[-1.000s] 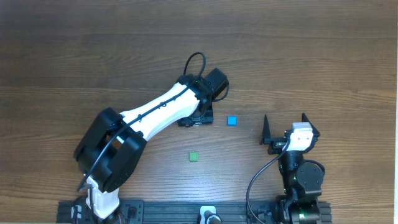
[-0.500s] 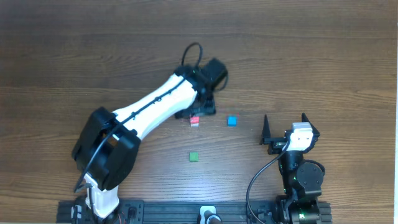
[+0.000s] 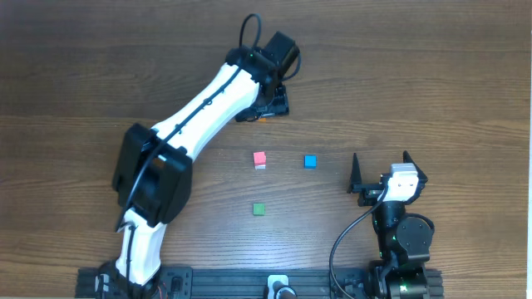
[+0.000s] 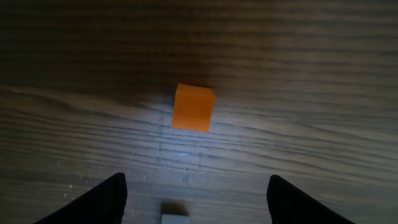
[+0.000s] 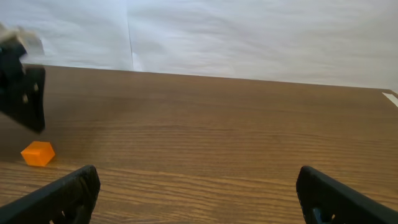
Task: Stack Cubes
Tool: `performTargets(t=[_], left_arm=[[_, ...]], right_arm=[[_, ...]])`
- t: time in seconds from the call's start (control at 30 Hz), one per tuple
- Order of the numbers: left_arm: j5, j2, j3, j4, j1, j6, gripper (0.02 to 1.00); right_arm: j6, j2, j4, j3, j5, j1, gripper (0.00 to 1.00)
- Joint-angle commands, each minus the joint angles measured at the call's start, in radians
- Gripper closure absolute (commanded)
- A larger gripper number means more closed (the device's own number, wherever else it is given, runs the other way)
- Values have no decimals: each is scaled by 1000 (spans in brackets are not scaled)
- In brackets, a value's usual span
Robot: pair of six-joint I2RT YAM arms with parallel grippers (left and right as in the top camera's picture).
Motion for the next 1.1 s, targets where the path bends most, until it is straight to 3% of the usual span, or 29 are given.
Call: performTargets(t=[0.03, 0.37, 1.1], left_arm=[[-18, 43, 10, -1, 0, 39, 301], [-41, 104, 10, 50, 7, 96, 321], [20, 150, 10, 90, 45, 174, 362]], right_arm=[[10, -11, 0, -7, -8, -4, 9], [10, -11, 0, -7, -8, -4, 7], [10, -11, 0, -7, -8, -4, 7]])
